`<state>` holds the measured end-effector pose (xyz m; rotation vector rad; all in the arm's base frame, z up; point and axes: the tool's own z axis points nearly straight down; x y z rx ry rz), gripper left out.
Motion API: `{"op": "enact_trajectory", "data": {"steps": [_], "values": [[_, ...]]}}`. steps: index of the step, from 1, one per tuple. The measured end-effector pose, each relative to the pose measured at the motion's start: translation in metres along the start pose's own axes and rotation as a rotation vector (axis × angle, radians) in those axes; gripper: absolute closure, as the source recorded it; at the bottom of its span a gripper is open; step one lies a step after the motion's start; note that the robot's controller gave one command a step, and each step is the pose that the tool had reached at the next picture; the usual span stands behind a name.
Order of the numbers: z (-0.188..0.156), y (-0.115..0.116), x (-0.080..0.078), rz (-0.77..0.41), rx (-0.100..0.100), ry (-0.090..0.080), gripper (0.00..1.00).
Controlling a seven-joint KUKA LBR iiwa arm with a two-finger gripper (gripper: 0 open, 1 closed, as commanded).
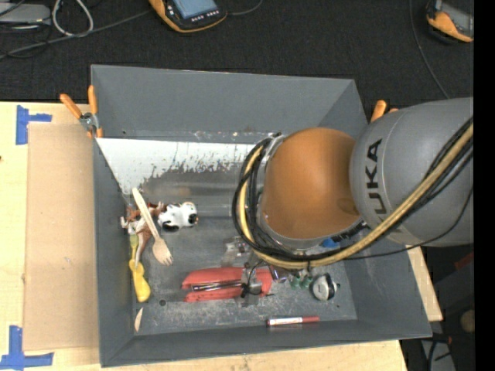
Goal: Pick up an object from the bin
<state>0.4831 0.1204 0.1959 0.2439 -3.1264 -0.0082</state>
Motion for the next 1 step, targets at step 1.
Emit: {"op": "enact_trajectory", "data": {"steps": [1], "values": [[-0.0179,0.0041,0.0008,-0.002,0.001,0.006,1.00]]}}
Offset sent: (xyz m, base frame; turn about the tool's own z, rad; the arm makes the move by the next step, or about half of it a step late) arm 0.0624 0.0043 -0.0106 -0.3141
